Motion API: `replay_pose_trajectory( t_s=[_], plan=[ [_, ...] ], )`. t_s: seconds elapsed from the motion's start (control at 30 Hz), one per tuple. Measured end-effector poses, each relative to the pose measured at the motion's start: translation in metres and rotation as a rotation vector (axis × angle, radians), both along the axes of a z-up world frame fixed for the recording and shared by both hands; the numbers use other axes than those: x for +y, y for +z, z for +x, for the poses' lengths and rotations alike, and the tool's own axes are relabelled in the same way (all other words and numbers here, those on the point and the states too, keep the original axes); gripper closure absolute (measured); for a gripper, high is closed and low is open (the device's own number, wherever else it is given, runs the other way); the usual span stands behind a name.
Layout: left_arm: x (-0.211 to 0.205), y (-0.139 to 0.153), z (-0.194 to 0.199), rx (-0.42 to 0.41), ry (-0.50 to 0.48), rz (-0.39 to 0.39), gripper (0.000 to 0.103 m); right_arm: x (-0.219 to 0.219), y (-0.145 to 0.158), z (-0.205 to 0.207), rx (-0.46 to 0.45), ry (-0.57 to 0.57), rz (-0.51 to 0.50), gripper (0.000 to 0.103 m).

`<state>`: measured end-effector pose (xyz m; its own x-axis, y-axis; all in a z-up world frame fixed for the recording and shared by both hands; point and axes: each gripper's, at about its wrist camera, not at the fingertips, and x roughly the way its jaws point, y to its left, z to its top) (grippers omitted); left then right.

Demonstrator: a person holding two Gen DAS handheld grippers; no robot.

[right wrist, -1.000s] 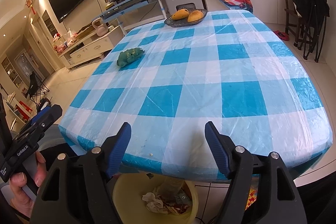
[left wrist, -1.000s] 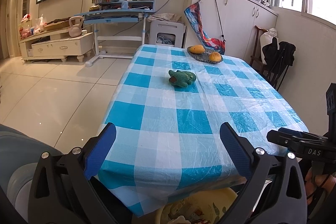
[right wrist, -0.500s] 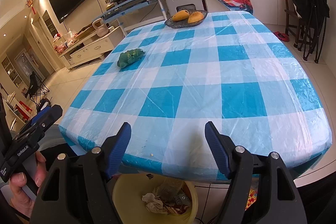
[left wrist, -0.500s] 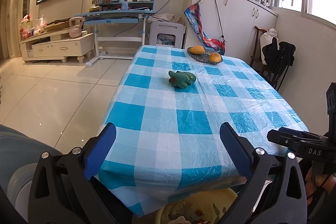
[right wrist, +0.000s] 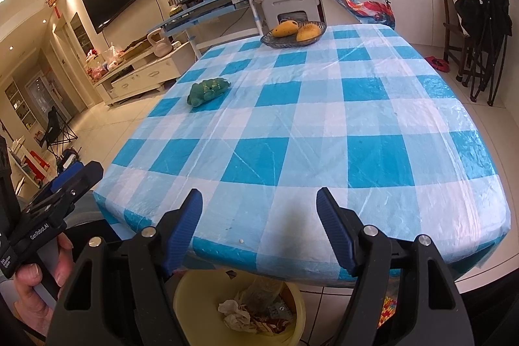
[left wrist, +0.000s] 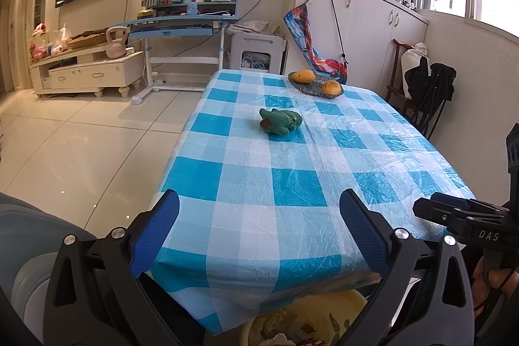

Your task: Collect trash

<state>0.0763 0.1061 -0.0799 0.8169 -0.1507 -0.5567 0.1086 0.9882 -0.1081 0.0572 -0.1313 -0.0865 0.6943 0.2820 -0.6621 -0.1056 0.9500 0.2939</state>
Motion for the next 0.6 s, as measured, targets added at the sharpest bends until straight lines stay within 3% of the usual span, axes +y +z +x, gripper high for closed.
replay_pose_trajectory(
  t_s=[0.6],
  plan=[
    [0.0, 0.0003, 0.0003, 0.0, -0.001, 0.001, 0.007, 0.0077, -0.0004, 0.0, -0.015, 0.031, -0.02, 0.03]
  ],
)
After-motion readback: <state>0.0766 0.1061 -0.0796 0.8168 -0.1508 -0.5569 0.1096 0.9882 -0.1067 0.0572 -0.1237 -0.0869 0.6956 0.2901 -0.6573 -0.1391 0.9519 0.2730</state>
